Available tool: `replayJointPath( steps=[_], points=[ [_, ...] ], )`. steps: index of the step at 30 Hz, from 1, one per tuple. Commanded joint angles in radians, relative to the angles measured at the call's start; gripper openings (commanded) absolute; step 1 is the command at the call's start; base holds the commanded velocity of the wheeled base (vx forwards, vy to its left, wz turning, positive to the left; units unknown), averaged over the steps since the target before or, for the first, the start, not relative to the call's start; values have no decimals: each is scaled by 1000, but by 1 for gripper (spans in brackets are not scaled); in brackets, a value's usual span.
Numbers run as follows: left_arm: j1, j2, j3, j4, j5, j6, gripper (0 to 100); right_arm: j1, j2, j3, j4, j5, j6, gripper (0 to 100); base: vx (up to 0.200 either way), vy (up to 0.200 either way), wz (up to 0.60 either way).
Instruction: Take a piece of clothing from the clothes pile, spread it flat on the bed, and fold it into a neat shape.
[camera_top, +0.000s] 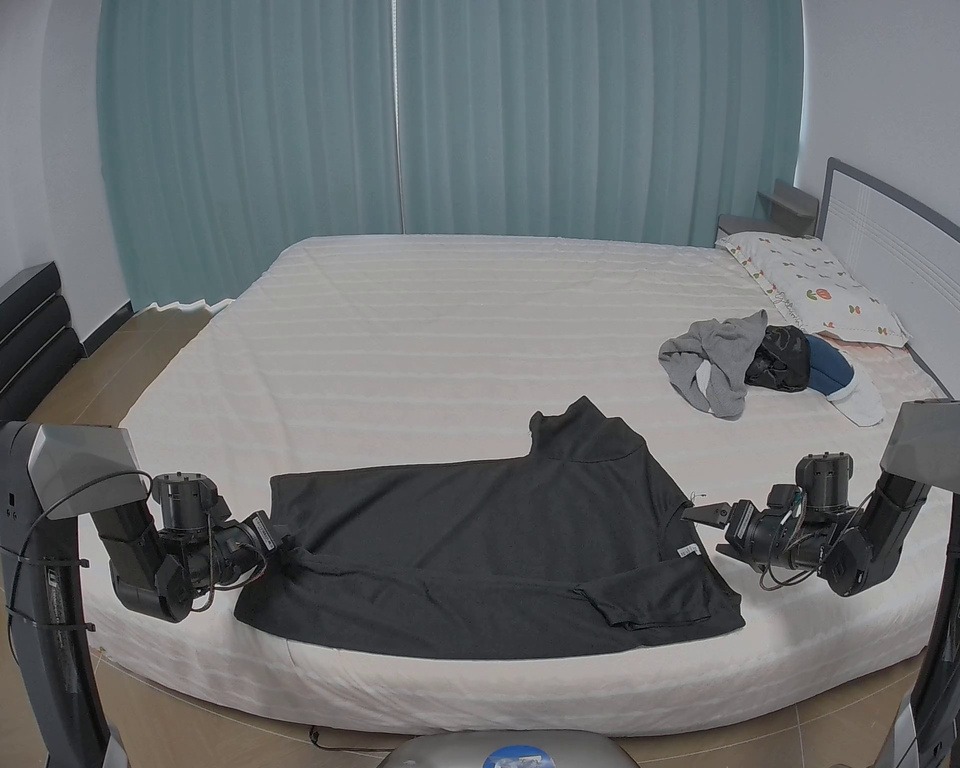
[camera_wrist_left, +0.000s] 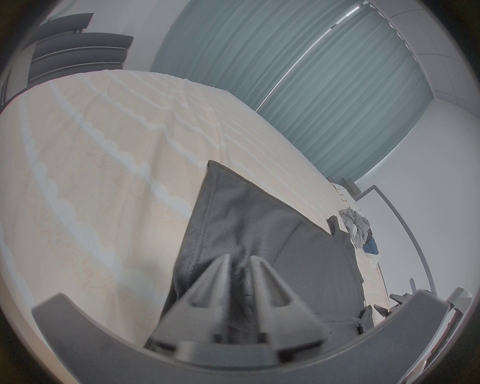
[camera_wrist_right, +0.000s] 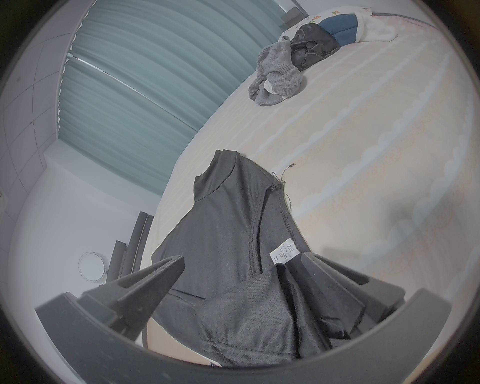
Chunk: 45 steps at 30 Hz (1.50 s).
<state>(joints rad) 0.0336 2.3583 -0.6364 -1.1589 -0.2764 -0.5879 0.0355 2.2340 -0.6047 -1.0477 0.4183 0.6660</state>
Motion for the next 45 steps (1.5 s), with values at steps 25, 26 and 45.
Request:
replayJointPath(
  steps=[25,26,45],
  points=[
    [3,-234,138,27,8,-4,0,-6,13,-12,-8,-4,-20,100,0,0,0],
    [2,-240,139,41,8,-4,0,-6,19,-12,-22,0,-34,100,0,0,0],
    [-3,-254,130,90,8,-4,0,24,111,-27,-57,57,-106,100,0,0,0]
  ],
)
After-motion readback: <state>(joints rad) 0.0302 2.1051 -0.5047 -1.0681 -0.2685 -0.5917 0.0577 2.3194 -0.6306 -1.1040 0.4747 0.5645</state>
